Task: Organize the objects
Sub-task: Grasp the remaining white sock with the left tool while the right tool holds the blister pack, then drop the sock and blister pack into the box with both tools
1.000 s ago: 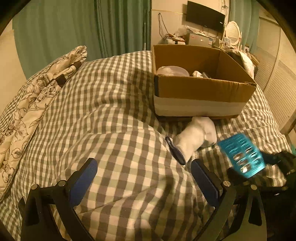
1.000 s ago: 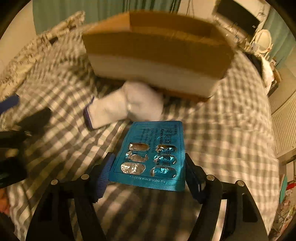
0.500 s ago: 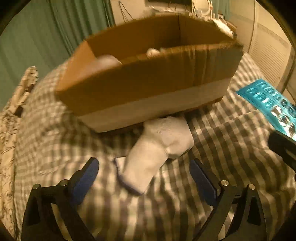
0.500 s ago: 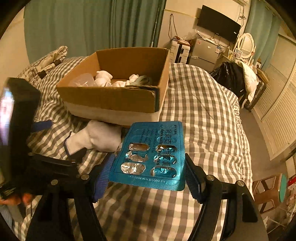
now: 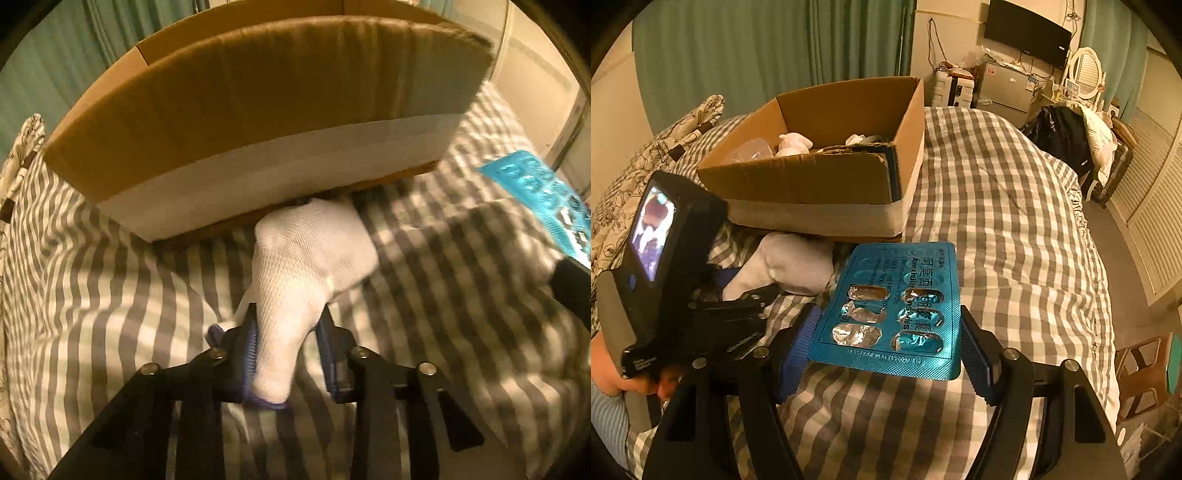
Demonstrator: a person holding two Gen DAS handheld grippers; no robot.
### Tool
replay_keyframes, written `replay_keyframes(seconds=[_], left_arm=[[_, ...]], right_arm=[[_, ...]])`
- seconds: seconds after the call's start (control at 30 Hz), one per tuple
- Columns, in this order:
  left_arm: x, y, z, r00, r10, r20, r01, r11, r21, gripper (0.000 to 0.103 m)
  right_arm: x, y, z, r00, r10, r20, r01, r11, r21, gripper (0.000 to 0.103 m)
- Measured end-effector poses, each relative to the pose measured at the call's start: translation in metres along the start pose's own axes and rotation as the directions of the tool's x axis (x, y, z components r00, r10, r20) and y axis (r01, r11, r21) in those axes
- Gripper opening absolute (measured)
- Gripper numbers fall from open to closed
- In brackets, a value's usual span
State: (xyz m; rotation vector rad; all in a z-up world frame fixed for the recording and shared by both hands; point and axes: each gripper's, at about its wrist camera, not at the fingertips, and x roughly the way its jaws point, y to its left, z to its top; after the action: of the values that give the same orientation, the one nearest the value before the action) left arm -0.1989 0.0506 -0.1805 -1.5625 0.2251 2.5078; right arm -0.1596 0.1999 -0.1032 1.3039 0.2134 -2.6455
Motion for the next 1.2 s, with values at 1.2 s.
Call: replay_keyframes(seconds=[1.2], left_arm=[[-0.241, 0.039, -0.011, 0.905, -0.005, 0.426, 0.057, 0.992, -0.11, 0.021]], right_arm=[[-0.168, 0.035, 0.032, 0.959, -0.007, 0.284, 0.033, 0.996, -0.087, 0.071]])
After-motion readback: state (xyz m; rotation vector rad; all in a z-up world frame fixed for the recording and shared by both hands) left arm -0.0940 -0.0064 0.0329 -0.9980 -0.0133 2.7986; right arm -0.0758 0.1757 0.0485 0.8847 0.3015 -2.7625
